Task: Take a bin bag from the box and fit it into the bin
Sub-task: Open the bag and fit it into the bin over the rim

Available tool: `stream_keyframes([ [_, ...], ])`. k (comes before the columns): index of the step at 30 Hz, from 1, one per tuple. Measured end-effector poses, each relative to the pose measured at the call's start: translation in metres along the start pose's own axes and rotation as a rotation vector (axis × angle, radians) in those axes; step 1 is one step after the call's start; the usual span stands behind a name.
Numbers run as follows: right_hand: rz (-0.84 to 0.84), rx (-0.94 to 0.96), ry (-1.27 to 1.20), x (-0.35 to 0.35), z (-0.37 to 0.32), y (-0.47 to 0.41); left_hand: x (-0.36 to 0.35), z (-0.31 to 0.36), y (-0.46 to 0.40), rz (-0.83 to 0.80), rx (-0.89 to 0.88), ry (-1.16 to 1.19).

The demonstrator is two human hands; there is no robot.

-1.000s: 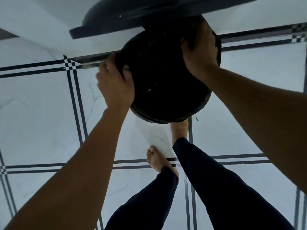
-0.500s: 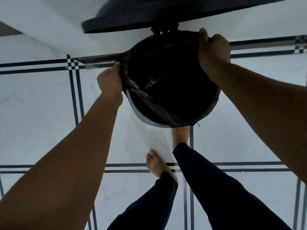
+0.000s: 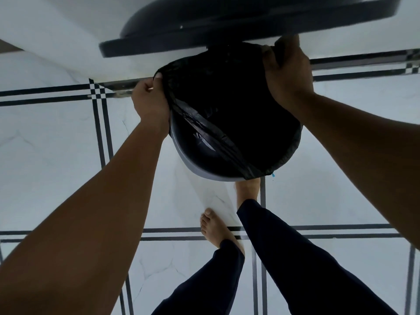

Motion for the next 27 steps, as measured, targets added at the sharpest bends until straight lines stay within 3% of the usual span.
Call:
stream_keyframes([
  [5, 0.042, 0.180, 0.126, -0.001, -0.013, 0.004, -0.005, 0.011, -0.004, -0.013, -0.097, -0.045],
  [12, -0.024, 0.147, 0.296, -0.005, -0.018, -0.007, -0.023, 0.040, -0.002, -0.062, -0.265, -0.037],
  [14, -0.052, 0.077, 0.301, -0.004, -0.016, -0.009, -0.013, 0.029, -0.015, 0.018, -0.182, -0.085],
  [17, -0.112, -0.021, 0.250, -0.005, -0.010, -0.014, 0.000, -0.011, -0.024, -0.056, 0.064, -0.218],
  [19, -0.132, -0.015, 0.207, -0.006, -0.009, -0.014, 0.007, -0.012, -0.014, -0.106, 0.025, -0.361],
  [22, -0.053, 0.018, 0.132, -0.001, -0.001, -0.005, 0.026, -0.001, 0.008, -0.120, -0.118, -0.551],
  [27, 0.130, 0.012, 0.209, 0.012, 0.017, 0.046, 0.051, -0.015, 0.059, -0.250, -0.131, -0.728],
])
Point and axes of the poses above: each hand's wrist, its own y-axis away from the middle knuckle, its own x-axis out of the back of the hand, z = x × y, the point moved 9 cm from there along -y, towards the middle knuckle, and after that the axes turned 15 degrees about y, right-handed, at the moved point
